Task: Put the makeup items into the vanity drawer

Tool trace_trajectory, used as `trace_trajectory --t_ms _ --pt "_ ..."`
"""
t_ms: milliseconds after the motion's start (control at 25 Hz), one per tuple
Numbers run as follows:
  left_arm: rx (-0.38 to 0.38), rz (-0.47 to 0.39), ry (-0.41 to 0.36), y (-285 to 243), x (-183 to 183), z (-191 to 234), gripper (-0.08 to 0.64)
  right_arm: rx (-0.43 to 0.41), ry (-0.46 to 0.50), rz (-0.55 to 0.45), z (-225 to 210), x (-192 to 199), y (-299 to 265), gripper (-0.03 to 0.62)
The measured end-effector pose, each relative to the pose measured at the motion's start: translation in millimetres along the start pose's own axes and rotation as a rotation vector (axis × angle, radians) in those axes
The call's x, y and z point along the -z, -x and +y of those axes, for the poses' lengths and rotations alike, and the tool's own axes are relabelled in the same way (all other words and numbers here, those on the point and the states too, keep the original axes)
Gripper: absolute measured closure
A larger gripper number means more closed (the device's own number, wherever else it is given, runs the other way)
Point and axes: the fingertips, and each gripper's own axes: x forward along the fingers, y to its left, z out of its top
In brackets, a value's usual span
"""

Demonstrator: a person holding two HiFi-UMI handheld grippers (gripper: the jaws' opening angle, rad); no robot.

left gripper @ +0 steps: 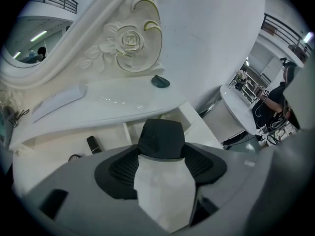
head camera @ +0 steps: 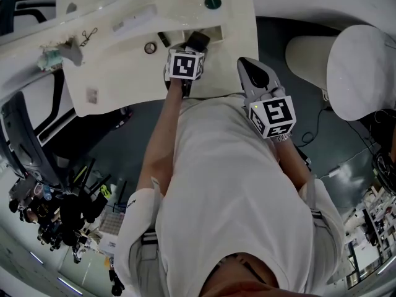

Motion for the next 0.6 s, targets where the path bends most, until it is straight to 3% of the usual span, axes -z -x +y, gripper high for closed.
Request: trace_trajectory --t_ms 600 --pt "-0.018 0.003 0.024 -6.0 -14.2 3.2 0.261 0.025 -0.009 0.005 -20.2 -2.9 5.8 0.584"
